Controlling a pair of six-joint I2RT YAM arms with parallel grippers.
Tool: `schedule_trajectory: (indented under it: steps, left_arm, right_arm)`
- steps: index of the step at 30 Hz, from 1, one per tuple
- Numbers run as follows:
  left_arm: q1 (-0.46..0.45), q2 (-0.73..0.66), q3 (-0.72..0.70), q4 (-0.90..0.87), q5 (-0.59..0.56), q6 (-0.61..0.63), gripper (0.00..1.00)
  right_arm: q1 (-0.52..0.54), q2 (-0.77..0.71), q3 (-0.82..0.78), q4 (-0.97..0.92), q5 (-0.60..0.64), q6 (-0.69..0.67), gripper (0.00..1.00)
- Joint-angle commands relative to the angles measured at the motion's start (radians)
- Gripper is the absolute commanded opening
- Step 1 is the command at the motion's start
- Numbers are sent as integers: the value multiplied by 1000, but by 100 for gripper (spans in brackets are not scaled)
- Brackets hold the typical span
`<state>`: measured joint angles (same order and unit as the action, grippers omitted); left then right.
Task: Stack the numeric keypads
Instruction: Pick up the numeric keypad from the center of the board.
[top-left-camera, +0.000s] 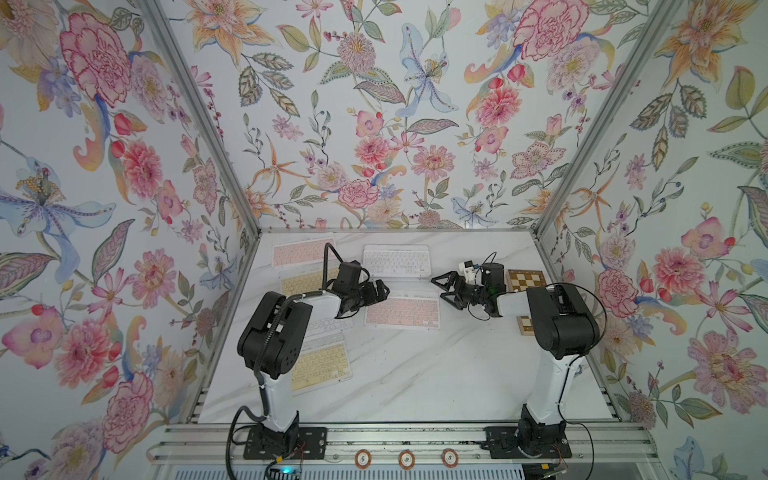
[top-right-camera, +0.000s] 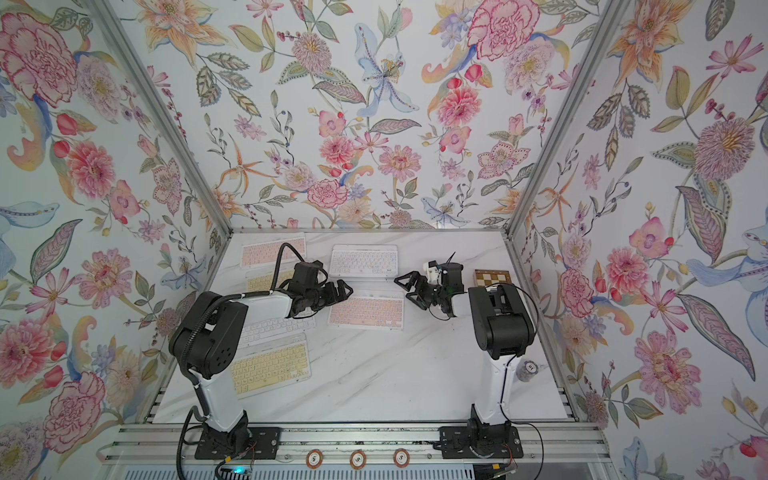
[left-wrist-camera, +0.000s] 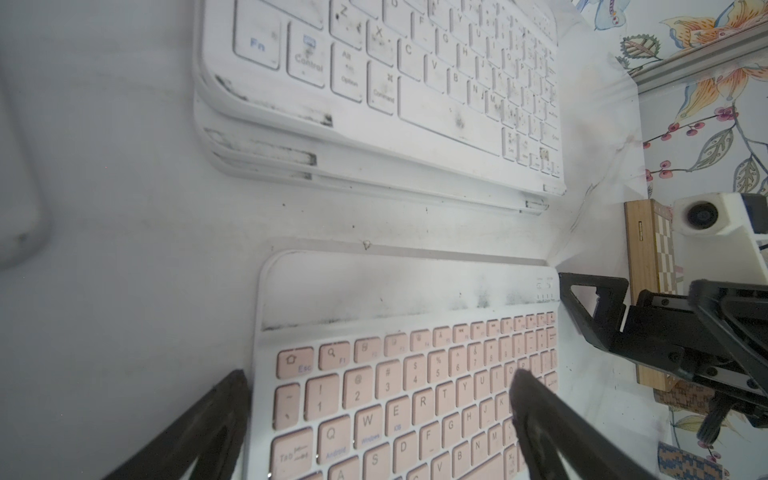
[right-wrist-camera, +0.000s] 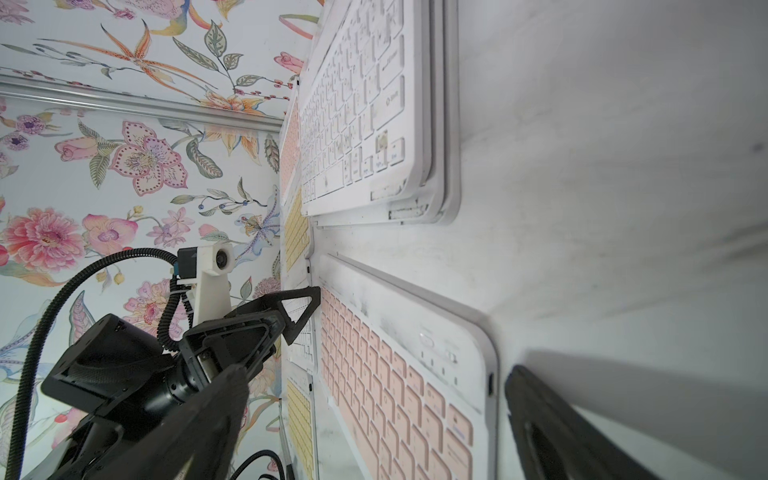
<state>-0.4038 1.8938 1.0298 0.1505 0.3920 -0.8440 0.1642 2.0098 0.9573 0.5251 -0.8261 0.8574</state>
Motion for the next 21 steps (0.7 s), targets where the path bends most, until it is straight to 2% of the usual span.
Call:
schedule_trajectory:
  steps: [1,7,15,21]
  left_arm:
    - [6,37,-9,-31,30,13,99]
    - [7,43,-10,-31,32,14,99]
    - [11,52,-20,-23,37,14,99]
    - [11,57,-28,-11,44,8,99]
  right_arm:
    - [20,43,23,-71,28,3,99]
    - [46,29,29,-61,23,22,99]
    - [46,28,-19,180,-38,182,99]
    - [52,7,-30,215,-50,212,99]
